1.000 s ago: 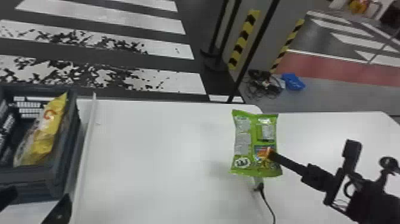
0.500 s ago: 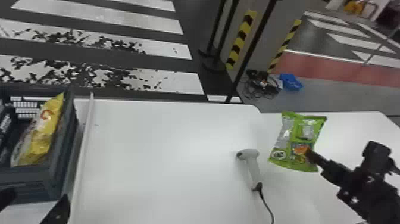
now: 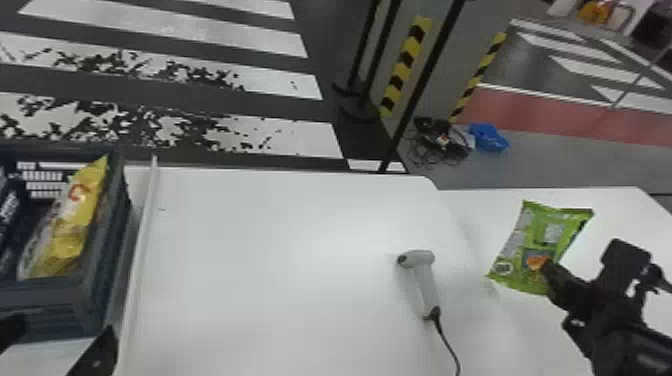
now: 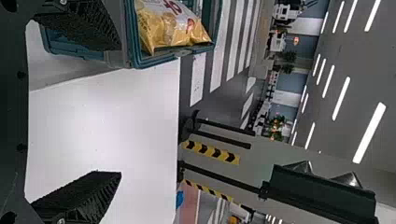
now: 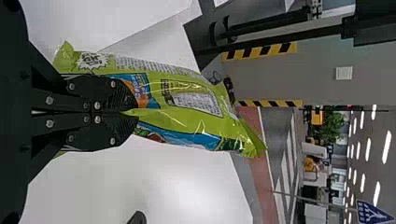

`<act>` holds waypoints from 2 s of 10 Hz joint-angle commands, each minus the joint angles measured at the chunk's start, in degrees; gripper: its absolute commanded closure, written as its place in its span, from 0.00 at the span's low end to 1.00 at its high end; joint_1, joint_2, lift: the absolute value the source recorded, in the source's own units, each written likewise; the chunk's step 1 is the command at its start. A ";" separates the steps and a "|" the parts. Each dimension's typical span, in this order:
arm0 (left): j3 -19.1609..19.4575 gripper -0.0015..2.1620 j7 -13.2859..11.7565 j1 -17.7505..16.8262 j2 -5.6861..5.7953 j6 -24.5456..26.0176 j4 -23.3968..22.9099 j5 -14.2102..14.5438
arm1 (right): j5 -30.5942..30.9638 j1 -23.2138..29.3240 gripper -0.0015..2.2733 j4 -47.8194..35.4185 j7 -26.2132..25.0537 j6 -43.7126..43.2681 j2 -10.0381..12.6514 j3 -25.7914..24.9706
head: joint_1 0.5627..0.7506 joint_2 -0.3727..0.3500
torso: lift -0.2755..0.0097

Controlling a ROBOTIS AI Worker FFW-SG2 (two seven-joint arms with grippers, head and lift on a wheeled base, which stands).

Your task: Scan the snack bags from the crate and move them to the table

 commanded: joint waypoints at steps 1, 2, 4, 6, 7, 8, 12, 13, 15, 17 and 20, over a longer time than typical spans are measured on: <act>0.00 0.02 0.00 0.00 0.24 -0.16 -0.28 0.14 | 1.85 -2.95 0.99 6.26 -0.33 -2.60 -1.07 2.39 | 0.70 0.03 | 0.63; 0.00 0.02 0.00 0.00 0.33 -0.34 -0.37 0.14 | 1.85 -3.48 0.98 9.52 -1.65 -8.40 -1.60 3.62 | 0.70 0.03 | 0.63; -0.17 0.02 0.00 0.00 0.42 -0.34 -0.37 0.22 | 2.73 -3.92 0.93 11.98 -1.83 -13.85 -2.30 4.59 | 0.70 0.03 | 0.63; -0.61 0.02 0.09 -0.09 0.33 -0.51 -0.37 0.14 | 2.03 -3.30 0.00 11.80 -1.83 -14.91 -2.47 4.59 | 0.70 0.03 | 0.63; -0.79 0.02 0.18 -0.09 0.24 -0.51 -0.45 -0.04 | 1.32 -2.60 0.00 11.01 -2.44 -15.08 -2.47 4.32 | 0.70 0.03 | 0.63; -0.88 0.02 0.18 -0.09 0.33 -0.34 -0.45 -0.04 | 1.32 -2.43 0.00 10.75 -2.71 -15.08 -2.47 4.32 | 0.70 0.03 | 0.63; -1.05 0.02 0.18 0.09 -0.02 -0.34 -0.81 -0.39 | -6.67 6.72 0.02 -1.82 -0.33 -11.57 -1.77 3.00 | 0.70 0.03 | 0.63; -1.23 0.02 0.18 0.09 -0.02 -0.34 -0.81 -0.57 | -8.43 10.58 0.02 -8.33 2.83 -10.86 0.43 2.21 | 0.70 0.03 | 0.63; -1.49 0.02 0.27 0.00 -0.20 -0.34 -0.72 -0.74 | -9.93 17.09 0.03 -20.89 4.94 -12.27 6.32 2.83 | 0.70 0.03 | 0.63; -1.84 0.02 0.35 -0.17 -0.20 -0.34 -0.37 -0.83 | -9.93 22.54 0.03 -30.30 5.20 -16.49 10.53 6.78 | 0.70 0.03 | 0.63; -1.93 0.02 0.35 -0.26 -0.20 -0.34 -0.37 -0.83 | -4.04 26.67 0.04 -35.40 5.12 -22.82 14.58 16.45 | 0.70 0.03 | 0.63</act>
